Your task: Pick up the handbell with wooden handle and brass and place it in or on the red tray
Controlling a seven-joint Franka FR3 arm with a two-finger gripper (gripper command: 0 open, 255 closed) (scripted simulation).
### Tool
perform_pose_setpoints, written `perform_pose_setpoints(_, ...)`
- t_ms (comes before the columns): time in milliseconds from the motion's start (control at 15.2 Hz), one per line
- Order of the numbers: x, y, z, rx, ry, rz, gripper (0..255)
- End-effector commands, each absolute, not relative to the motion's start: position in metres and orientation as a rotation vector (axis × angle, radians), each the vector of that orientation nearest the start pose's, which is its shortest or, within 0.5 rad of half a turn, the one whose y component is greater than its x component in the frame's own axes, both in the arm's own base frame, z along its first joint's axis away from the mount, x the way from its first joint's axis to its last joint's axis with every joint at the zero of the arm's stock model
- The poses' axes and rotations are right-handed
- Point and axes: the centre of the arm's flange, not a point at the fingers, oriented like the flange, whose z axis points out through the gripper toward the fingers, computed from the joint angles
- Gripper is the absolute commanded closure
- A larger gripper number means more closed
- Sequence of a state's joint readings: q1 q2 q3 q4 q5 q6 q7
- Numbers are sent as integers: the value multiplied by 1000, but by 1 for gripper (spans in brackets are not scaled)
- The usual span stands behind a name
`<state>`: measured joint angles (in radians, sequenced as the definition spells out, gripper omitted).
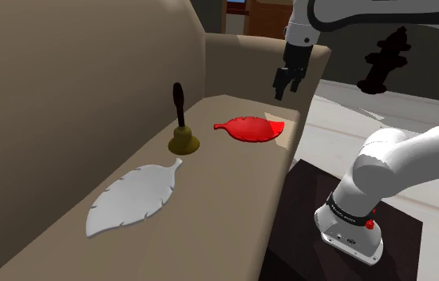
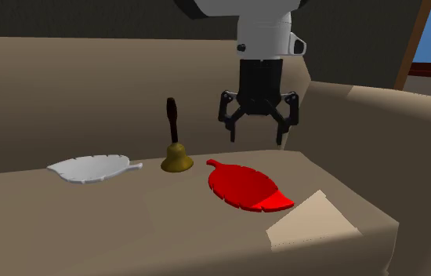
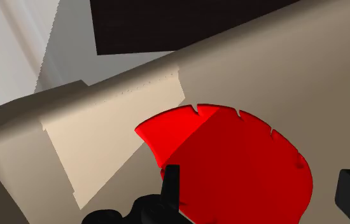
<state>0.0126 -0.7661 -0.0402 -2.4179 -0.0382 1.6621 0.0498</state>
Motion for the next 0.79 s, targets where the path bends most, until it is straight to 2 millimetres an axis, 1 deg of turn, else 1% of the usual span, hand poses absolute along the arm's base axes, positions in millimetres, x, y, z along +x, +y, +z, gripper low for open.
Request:
perform_pose_setpoints(0, 319, -15, 563, -3150, 99, -16, 0)
perform_pose_setpoints(726, 411, 96, 582, -3148, 188, -13, 0)
